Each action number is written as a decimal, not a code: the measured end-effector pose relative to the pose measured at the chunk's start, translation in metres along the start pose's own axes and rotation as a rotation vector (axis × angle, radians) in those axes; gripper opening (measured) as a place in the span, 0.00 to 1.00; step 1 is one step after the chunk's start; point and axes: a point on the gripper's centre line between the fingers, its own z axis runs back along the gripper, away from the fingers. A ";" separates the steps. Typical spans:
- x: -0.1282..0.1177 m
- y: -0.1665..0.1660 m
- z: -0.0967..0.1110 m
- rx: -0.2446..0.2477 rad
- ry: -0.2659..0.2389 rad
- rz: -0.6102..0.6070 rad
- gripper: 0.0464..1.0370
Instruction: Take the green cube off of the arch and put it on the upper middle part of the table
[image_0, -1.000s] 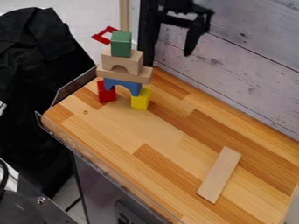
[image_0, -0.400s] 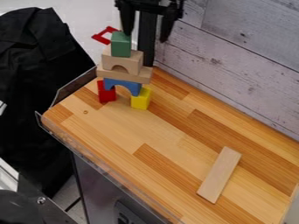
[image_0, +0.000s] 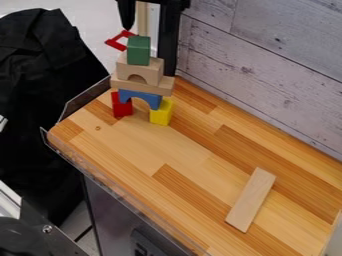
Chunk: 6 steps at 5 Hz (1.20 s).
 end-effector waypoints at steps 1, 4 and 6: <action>-0.004 0.010 -0.005 -0.002 0.023 0.036 0.96; -0.010 0.012 -0.023 -0.052 0.096 0.097 0.96; -0.006 0.003 -0.036 -0.057 0.106 0.107 0.65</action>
